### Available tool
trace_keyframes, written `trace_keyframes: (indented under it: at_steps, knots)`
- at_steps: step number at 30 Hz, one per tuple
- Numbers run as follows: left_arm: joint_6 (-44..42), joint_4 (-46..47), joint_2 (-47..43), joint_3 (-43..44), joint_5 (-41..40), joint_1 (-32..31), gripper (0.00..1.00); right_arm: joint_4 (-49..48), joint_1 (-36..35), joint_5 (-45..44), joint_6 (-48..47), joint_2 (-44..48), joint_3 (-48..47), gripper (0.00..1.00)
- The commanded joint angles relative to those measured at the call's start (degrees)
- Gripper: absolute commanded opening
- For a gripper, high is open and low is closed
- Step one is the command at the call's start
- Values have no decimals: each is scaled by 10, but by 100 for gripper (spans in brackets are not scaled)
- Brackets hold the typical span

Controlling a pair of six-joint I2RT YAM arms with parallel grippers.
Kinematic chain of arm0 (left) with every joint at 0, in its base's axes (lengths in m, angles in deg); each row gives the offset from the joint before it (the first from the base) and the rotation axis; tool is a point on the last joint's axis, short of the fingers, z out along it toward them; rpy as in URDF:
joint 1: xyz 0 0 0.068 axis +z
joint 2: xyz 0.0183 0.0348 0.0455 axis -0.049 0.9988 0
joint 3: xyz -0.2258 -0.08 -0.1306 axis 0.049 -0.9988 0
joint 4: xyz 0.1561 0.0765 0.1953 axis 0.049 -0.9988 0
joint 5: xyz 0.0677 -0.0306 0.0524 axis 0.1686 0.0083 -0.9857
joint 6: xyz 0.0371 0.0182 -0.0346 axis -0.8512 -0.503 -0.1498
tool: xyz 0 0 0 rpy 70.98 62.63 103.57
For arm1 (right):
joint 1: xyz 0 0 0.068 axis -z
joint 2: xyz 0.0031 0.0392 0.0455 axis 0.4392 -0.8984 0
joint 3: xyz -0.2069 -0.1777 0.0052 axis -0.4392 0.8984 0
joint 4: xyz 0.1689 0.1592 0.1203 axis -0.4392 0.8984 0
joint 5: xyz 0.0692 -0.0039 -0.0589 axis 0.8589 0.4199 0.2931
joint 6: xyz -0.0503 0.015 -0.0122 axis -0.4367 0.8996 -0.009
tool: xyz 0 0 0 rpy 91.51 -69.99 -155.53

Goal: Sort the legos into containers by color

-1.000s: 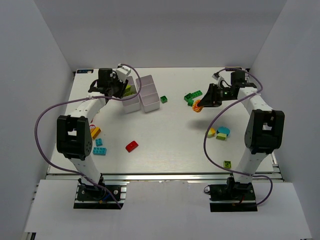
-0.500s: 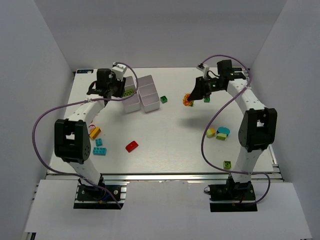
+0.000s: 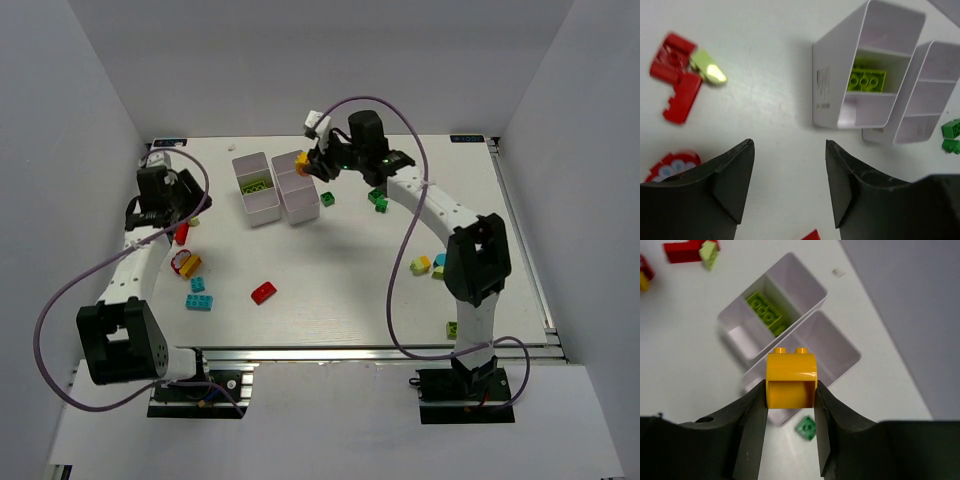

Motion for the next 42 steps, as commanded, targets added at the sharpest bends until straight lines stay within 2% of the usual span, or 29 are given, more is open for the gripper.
trace_keyframes:
  at_steps: [1, 5, 11, 16, 26, 33, 34, 35, 39, 42]
  knots:
    - [49, -42, -58, -55, 56, 5, 69, -156, -9, -95, -30, -47, -59, 0]
    - [53, -50, -106, -98, 55, 8, 72, -205, -24, -154, -17, -82, -82, 0]
    - [77, -53, -154, -135, 60, 9, 73, -232, -49, -207, 85, -100, -67, 2]
    - [82, -66, -166, -137, 58, 9, 73, -249, -56, -223, 152, -108, -40, 4]
    - [108, -88, -193, -143, 50, 10, 83, -264, -55, -236, 178, -144, -41, 9]
    - [109, -112, -216, -139, 31, 10, 87, -278, -56, -246, 180, -172, -60, 22]
    - [109, -119, -218, -137, 28, 10, 90, -282, -56, -246, 181, -175, -60, 25]
    - [109, -125, -219, -133, 16, 10, 98, -285, -56, -248, 182, -177, -62, 29]
    - [109, -142, -228, -122, -17, 10, 98, -290, -55, -254, 183, -189, -65, 41]
    - [109, -146, -233, -116, -23, 10, 98, -292, -56, -255, 186, -195, -69, 42]
